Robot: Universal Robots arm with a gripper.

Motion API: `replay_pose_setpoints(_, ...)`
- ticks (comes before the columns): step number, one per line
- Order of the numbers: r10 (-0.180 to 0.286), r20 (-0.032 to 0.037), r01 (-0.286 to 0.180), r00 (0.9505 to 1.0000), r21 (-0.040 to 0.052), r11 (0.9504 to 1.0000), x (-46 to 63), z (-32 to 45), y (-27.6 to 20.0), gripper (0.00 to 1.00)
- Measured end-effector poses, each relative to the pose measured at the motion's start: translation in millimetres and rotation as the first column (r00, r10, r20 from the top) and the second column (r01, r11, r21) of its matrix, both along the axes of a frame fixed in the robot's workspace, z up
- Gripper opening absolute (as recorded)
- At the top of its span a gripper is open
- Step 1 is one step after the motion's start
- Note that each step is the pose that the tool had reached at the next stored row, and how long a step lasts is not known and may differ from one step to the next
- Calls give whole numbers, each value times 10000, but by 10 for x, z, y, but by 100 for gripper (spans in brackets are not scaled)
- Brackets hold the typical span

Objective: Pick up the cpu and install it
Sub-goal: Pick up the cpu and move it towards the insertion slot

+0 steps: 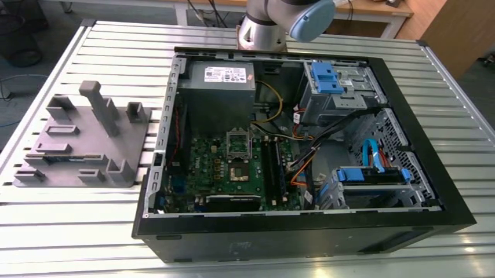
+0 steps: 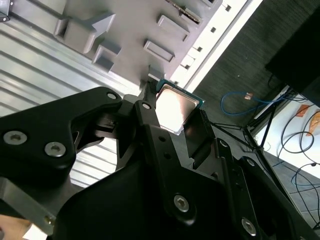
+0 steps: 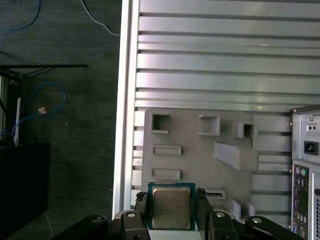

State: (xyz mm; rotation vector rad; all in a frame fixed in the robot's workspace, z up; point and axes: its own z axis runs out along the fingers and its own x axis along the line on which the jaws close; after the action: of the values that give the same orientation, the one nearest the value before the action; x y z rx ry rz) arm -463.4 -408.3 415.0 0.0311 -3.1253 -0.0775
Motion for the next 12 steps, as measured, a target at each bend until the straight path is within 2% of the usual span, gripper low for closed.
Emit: replay_pose_setpoints(12, 0, 2, 0, 10000, 2, 10000, 0, 202, 0, 47)
